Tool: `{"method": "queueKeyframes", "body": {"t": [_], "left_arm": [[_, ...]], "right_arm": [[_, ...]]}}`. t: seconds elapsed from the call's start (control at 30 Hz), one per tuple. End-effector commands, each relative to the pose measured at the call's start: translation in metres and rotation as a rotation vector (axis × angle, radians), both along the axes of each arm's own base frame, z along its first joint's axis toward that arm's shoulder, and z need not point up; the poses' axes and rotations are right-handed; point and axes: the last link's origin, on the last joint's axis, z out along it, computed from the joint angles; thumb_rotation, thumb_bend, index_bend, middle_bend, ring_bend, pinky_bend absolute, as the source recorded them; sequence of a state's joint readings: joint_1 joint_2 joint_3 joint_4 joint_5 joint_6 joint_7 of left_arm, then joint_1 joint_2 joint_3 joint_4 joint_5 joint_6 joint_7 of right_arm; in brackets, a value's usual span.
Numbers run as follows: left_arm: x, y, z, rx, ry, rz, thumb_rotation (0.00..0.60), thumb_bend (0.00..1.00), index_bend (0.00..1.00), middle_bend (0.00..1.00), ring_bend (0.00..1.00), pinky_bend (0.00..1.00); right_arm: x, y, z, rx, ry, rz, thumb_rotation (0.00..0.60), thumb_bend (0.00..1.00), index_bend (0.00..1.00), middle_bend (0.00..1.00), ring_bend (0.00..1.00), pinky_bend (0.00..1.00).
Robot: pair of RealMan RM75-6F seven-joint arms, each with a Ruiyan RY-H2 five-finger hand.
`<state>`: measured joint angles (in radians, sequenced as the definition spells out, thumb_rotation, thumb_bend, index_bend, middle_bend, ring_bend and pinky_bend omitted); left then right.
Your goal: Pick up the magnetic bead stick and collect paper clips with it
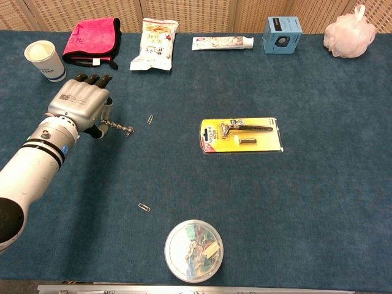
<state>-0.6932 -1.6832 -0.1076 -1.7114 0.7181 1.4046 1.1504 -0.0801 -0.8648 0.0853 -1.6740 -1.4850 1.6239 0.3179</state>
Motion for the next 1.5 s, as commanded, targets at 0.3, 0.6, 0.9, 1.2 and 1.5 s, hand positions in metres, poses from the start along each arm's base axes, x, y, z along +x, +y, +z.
{"method": "queueKeyframes", "body": {"t": [0.3,0.6,0.9,1.2,1.5], "left_arm": [[0.027,0.003,-0.003,-0.001,-0.001,-0.060,0.600,0.37,0.54,0.00,0.00,0.06],[0.034,0.013,-0.006,0.004,0.019,-0.059,0.600,0.37,0.54,0.00,0.00,0.06],[0.035,0.020,-0.011,0.000,0.042,-0.044,0.600,0.37,0.54,0.00,0.00,0.06],[0.037,0.026,-0.023,-0.020,0.065,-0.033,0.600,0.37,0.54,0.00,0.00,0.06],[0.039,0.026,-0.022,-0.014,0.074,-0.038,0.600,0.37,0.54,0.00,0.00,0.06]], "right_arm": [[0.001,0.002,0.001,-0.003,-0.003,0.007,0.600,0.01,0.19,0.18,0.12,0.32],[0.001,0.003,0.003,-0.007,-0.006,0.007,0.600,0.01,0.19,0.18,0.12,0.32],[0.001,0.005,0.003,-0.010,-0.005,0.006,0.600,0.01,0.19,0.18,0.12,0.32],[0.000,0.004,0.005,-0.012,-0.012,0.005,0.600,0.01,0.19,0.18,0.12,0.32],[-0.002,0.004,0.006,-0.009,-0.018,0.001,0.600,0.01,0.19,0.18,0.12,0.32]]}}
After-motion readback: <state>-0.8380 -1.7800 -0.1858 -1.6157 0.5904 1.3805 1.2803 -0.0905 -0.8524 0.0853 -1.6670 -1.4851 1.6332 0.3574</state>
